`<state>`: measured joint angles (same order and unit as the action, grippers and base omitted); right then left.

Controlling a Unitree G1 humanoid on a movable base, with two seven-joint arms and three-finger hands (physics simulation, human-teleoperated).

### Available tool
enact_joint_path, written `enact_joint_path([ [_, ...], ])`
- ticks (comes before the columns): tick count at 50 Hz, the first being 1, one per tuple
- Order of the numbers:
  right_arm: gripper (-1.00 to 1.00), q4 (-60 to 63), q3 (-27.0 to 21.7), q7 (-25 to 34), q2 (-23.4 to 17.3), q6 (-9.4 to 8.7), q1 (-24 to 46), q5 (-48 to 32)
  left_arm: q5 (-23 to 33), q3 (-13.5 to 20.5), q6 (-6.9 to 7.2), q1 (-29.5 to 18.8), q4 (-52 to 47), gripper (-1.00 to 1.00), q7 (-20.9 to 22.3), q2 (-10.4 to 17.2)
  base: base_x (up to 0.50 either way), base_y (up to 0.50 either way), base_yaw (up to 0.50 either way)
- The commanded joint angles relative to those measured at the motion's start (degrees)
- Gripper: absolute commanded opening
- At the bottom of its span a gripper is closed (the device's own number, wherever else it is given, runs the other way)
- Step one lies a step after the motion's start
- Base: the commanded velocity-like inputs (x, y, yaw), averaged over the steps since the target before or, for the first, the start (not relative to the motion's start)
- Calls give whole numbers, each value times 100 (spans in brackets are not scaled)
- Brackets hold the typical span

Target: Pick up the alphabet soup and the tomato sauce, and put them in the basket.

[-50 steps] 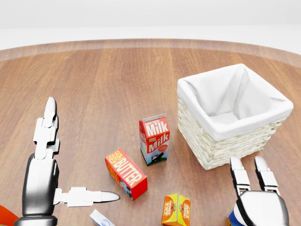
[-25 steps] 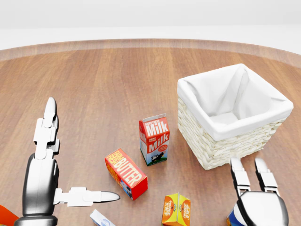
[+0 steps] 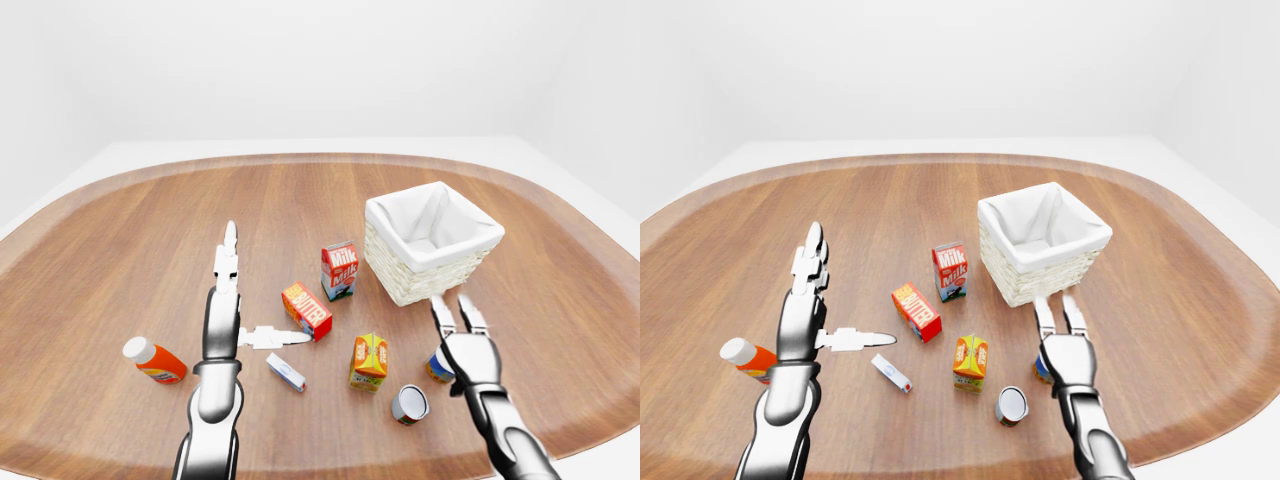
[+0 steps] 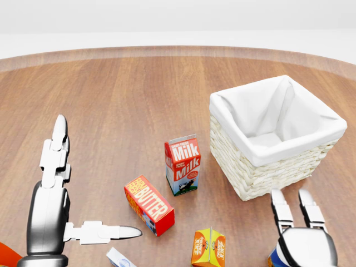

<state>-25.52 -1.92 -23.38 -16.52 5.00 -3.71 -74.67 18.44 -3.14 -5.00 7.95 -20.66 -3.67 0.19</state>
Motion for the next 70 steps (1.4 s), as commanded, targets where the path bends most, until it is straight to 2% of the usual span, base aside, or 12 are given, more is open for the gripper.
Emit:
enact_joint_path([
  [1,100,-313,78,-161,-37,0,110,23,56,11,0,36,-48,100,-16,27,0,0,0],
  [50,100,-1535,418,-662,-120,0,547,-48,54,8,0,35,-39,100,-23,25,0,0,0],
  [70,100,-1558,473,-654,-118,0,522,-32,60,7,0,45,-40,100,-17,21,0,0,0],
])
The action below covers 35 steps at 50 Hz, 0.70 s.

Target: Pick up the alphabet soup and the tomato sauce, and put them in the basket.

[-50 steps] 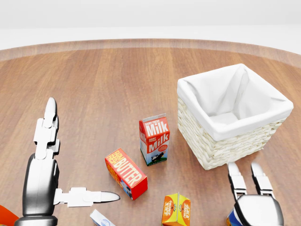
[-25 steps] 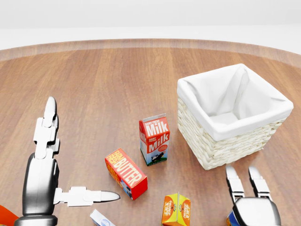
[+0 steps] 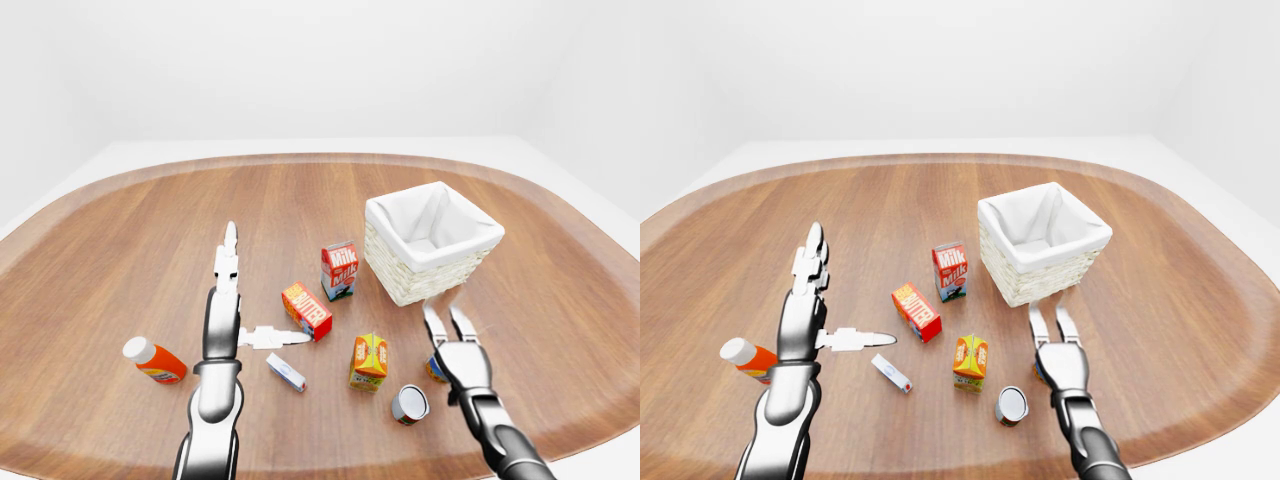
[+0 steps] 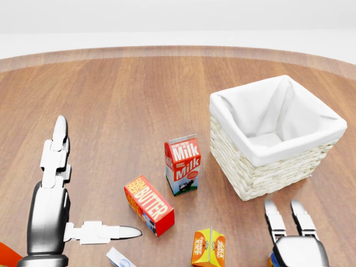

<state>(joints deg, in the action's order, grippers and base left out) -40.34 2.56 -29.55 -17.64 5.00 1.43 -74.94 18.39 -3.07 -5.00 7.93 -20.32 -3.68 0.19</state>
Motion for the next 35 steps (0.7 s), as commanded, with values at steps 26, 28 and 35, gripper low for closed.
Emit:
enact_joint_path([
  [26,-100,-32,16,26,-23,0,-24,54,72,-8,0,29,-149,100,-14,14,0,0,0],
  [28,-100,-112,21,-17,-16,0,15,51,65,-2,0,32,-85,100,-34,24,0,0,0],
  [35,-100,140,-14,81,3,0,-99,135,64,0,0,46,-70,100,-32,27,0,0,0],
])
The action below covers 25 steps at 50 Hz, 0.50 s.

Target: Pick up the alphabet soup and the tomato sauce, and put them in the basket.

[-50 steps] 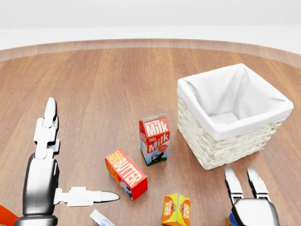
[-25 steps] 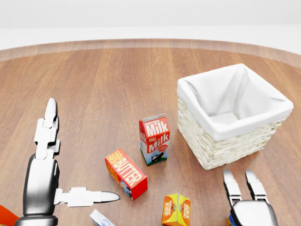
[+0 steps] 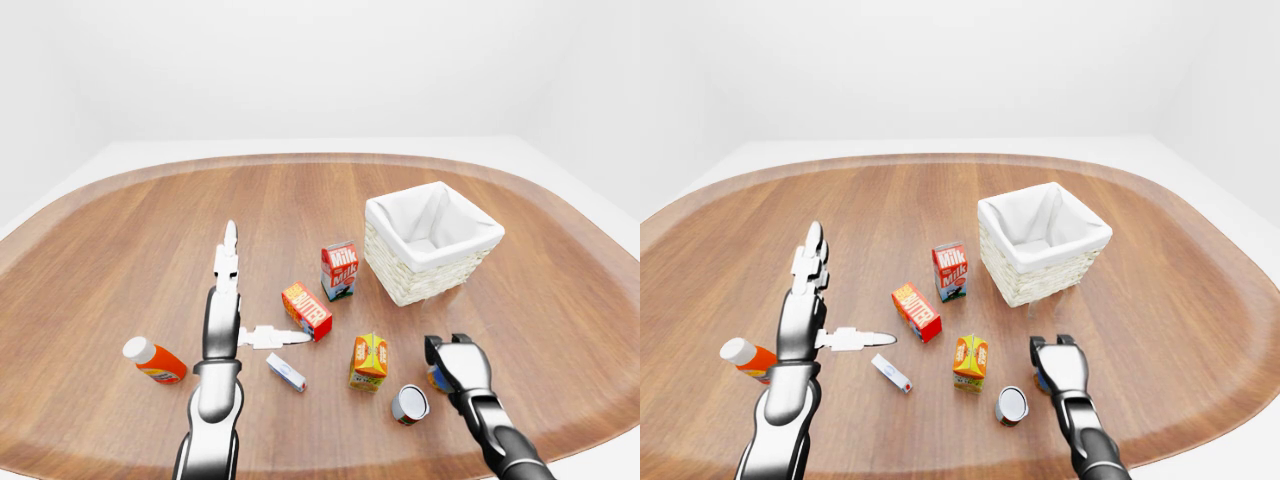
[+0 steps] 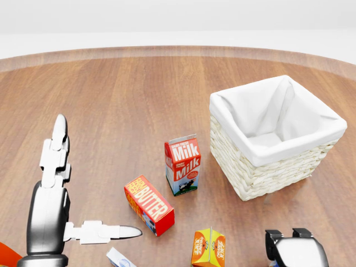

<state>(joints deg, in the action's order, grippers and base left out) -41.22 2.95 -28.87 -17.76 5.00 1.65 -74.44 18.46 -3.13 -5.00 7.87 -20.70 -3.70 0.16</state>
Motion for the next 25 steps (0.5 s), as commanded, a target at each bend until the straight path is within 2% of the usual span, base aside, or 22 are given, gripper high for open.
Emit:
enact_joint_path([
  [1,-100,270,-63,28,16,0,-136,87,59,5,0,52,-40,100,-26,29,0,0,0],
  [13,-100,1652,-384,513,127,0,-653,231,54,12,0,50,-35,100,-15,27,0,0,0],
  [25,-100,2689,-753,695,309,0,-913,413,55,10,0,60,-42,100,-14,28,0,0,0],
])
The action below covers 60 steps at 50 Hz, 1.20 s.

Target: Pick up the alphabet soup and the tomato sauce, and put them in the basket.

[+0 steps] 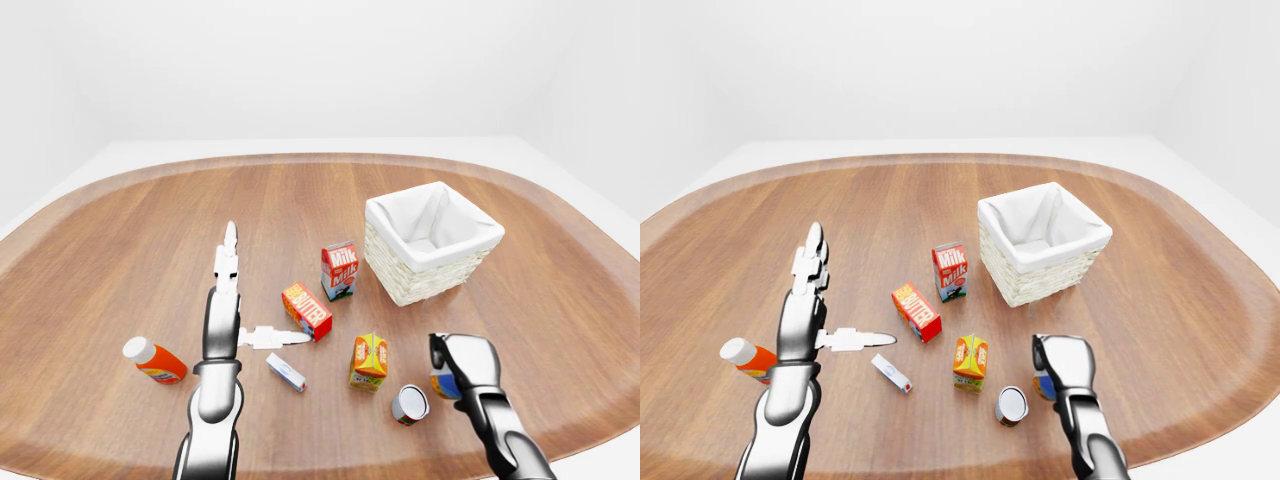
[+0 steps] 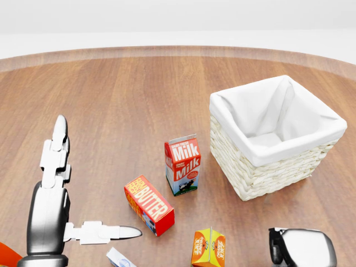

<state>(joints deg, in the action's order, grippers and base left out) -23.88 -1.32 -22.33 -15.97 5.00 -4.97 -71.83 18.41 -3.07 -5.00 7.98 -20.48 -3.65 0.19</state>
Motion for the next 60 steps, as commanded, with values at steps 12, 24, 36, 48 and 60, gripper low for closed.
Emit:
enact_joint_path([
  [12,-100,2015,-678,331,380,0,-486,481,58,5,0,37,-65,100,-15,23,0,0,0],
  [24,-100,2535,-864,542,537,0,-606,633,62,1,0,27,-115,100,-12,19,0,0,0],
  [36,-100,3554,-1113,866,852,0,-917,1048,62,-10,0,45,-97,100,-29,23,0,0,0],
  [48,-100,4374,-1317,1112,1193,0,-1053,1508,55,0,0,26,-89,100,-12,26,0,0,0],
  [60,-100,5112,-1464,1254,1406,0,-919,2143,60,3,0,29,-54,100,-15,23,0,0,0],
])
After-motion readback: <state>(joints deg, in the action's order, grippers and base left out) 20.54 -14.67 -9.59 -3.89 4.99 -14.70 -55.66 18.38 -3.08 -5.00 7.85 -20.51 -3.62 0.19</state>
